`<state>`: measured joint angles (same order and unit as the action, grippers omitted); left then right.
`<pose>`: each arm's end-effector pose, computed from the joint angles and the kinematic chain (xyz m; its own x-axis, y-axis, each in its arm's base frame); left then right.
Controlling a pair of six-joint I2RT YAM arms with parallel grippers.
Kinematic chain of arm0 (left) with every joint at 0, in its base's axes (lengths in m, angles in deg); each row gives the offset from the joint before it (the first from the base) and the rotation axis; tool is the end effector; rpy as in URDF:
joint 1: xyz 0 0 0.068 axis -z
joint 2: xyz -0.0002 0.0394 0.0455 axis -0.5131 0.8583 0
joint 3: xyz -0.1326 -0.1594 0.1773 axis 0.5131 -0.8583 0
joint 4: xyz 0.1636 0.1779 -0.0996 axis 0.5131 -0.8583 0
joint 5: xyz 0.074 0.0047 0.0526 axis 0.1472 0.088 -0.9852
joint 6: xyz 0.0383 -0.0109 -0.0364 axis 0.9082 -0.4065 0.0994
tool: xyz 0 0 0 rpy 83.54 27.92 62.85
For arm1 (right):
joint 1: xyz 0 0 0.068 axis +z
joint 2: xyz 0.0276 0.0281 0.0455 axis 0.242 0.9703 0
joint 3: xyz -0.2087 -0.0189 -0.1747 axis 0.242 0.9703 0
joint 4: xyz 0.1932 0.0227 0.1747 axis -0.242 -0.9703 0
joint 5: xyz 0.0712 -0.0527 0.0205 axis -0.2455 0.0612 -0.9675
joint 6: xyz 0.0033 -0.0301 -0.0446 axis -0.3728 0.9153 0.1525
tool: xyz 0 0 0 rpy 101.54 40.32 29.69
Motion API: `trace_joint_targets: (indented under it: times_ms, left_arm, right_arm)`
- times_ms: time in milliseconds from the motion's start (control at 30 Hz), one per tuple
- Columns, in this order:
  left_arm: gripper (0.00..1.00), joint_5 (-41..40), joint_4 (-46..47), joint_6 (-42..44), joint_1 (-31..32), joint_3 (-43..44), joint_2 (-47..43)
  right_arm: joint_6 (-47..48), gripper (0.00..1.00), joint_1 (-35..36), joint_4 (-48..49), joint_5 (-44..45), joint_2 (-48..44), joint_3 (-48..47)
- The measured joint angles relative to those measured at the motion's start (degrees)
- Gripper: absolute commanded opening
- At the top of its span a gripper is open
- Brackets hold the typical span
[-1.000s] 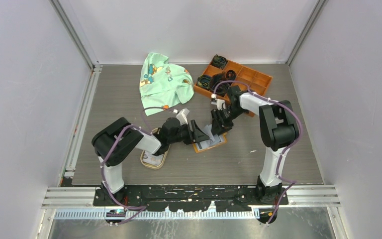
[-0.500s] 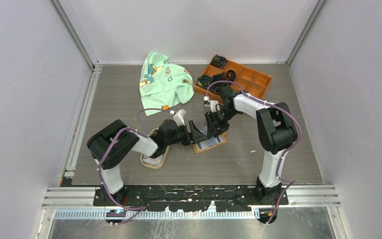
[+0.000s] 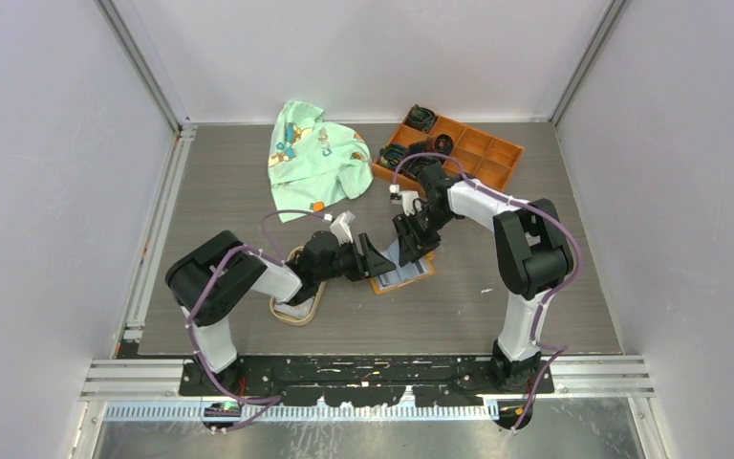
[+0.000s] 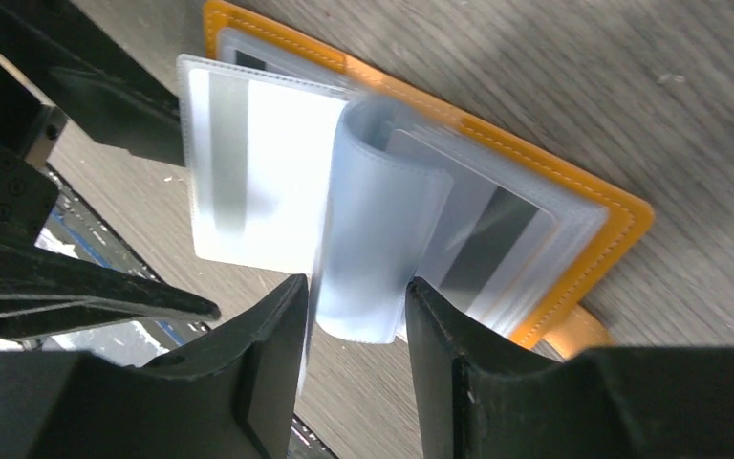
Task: Put the credit cards into the card holder
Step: Insert the credit card into the card holder.
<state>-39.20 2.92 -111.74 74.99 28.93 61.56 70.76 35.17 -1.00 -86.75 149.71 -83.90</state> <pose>0.2275 -0.2338 0.1243 -0.8497 -0.3136 -0.4239 0.2457 0.4757 -0.8446 0.3212 0.1456 0.1674 -0.8439 -0.4795 -0.2405 -0.5295 0.6726 0.5169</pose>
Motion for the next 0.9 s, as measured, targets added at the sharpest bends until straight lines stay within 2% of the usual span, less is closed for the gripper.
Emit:
trace_joint_targets:
  times_ms: [167, 333, 533, 667, 733, 800, 833, 867, 900]
  left_arm:
    - [0.47, -0.83, -2.25, 0.52, 0.0, -0.5, -1.14]
    - [0.46, -2.38, -9.57, 2.8, 0.0, -0.5, -5.07]
    - [0.47, -5.35, -22.91, 8.44, 0.07, -0.09, -16.04]
    - [0.53, -7.54, -31.71, 13.49, 0.13, 1.18, -24.94]
    - [0.67, -8.98, -36.11, 16.37, 0.13, 1.38, -30.49]
    - [0.87, -10.62, -40.61, 19.02, 0.13, 1.38, -36.48]
    - [0.96, -11.39, -42.1, 20.13, 0.13, 1.38, -39.12]
    - [0.99, -12.35, -43.63, 21.31, 0.11, 1.36, -42.1]
    - [1.0, -13.4, -44.92, 22.32, 0.11, 1.2, -45.0]
  right_arm:
    - [-0.02, 0.45, 0.0, 0.26, 3.13, 0.0, 0.0]
    - [0.31, 0.45, -0.09, 0.26, 6.16, -0.26, 0.0]
    - [2.34, 0.47, -0.92, 0.55, 10.19, -4.59, 0.22]
    - [4.68, 0.49, -1.44, 1.07, 11.32, -10.03, 0.37]
    - [6.19, 0.5, -1.64, 1.55, 11.52, -13.09, 0.44]
    - [7.58, 0.59, -1.68, 2.14, 11.61, -15.93, 0.44]
    - [8.41, 0.72, -1.68, 2.54, 11.69, -17.53, 0.44]
    - [9.35, 0.95, -1.66, 2.99, 11.72, -19.21, 0.44]
    - [10.16, 0.99, -1.68, 3.56, 11.65, -20.79, 0.42]
